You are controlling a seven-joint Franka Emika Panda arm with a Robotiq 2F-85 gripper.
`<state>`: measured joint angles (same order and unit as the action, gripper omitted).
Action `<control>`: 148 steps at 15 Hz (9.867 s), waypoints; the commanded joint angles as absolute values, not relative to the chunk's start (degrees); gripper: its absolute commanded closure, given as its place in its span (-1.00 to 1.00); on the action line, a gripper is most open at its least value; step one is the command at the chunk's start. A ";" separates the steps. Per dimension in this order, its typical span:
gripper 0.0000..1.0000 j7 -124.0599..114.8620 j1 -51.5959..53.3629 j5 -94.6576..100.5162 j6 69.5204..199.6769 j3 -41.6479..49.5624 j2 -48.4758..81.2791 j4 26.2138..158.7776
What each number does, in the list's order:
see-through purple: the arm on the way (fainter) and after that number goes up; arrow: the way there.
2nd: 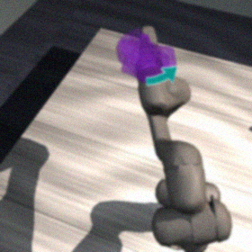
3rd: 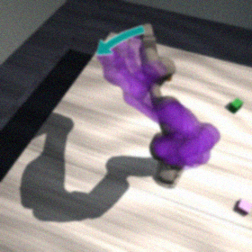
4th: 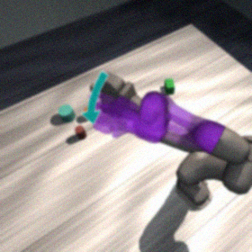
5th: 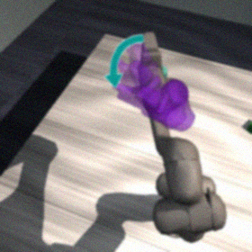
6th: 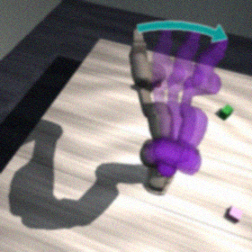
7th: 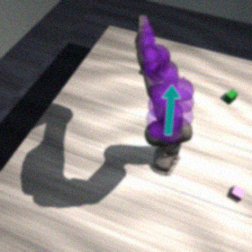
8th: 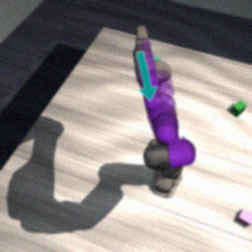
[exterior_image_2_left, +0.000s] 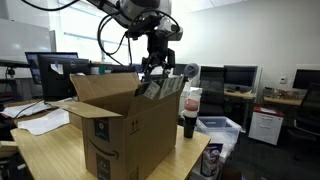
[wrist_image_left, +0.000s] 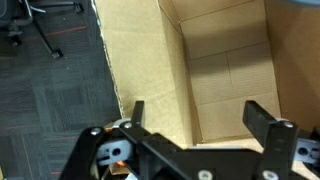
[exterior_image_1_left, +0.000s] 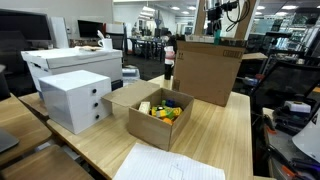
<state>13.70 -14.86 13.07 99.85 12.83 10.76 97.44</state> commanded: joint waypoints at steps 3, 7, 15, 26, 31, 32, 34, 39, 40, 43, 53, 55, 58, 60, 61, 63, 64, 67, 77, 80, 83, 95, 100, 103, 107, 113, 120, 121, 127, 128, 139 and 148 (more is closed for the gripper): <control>-1.00 14.78 -15.69 12.37 100.86 13.44 10.17 97.89; -1.00 15.13 -16.02 11.28 100.68 13.75 10.54 97.97; -1.00 15.67 -16.87 9.46 101.00 13.88 11.71 98.38; -1.00 17.93 -18.71 4.85 101.75 13.70 14.53 98.21; -1.00 18.73 -19.11 3.67 101.93 13.62 15.17 98.17; -1.00 18.82 -19.14 3.53 101.93 13.62 15.23 98.16; -1.00 19.00 -19.22 3.10 101.94 13.62 15.35 98.16; -1.00 19.27 -19.38 2.65 102.05 13.62 15.44 98.18; -1.00 19.18 -19.28 2.94 102.08 13.62 15.27 98.16; -1.00 18.68 -19.06 3.84 102.33 13.76 14.68 97.98; -1.00 18.02 -18.79 4.82 103.29 13.94 13.65 96.60; -1.00 17.98 -18.75 4.99 103.50 13.96 13.37 96.20; -1.00 18.02 -18.88 4.86 103.78 14.05 13.30 95.49; -1.00 18.07 -19.08 4.51 103.71 14.17 13.64 95.20; -1.00 18.09 -19.12 4.47 103.75 14.21 13.73 95.12; -1.00 18.29 -19.39 3.98 103.56 14.33 14.19 94.80; -1.00 18.36 -19.49 3.80 103.56 14.37 14.28 94.74; -1.00 18.31 -19.82 3.49 103.52 14.56 14.66 94.55; -1.00 18.55 -21.13 2.08 102.97 14.44 16.91 94.09; -1.00 18.59 -21.36 1.53 102.84 14.31 17.77 94.06; -1.00 18.66 -21.57 0.61 102.70 14.19 18.64 94.04; -1.00 17.92 -20.29 -1.59 100.87 12.12 17.13 95.99; -1.00 15.46 -16.76 -2.11 97.81 9.83 12.01 96.24; -1.00 14.73 -14.41 -2.92 96.09 8.66 9.13 96.29; -1.00 14.82 -11.22 -2.25 95.37 7.14 6.80 98.56; -1.00 16.99 -6.26 -2.92 94.77 3.58 5.09 104.29; -1.00 14.70 -1.08 -1.39 94.12 -0.33 4.15 110.76; -1.00 14.24 -0.36 -1.24 94.14 -0.86 3.80 111.79; -1.00 8.57 4.65 5.62 94.78 -4.44 0.01 114.12; -1.00 7.80 5.20 6.57 94.66 -4.89 -0.28 113.77; -1.00 7.78 8.45 7.97 97.16 -8.27 2.01 118.53; -1.00 -2.01 11.03 -3.20 101.95 -10.91 12.36 115.87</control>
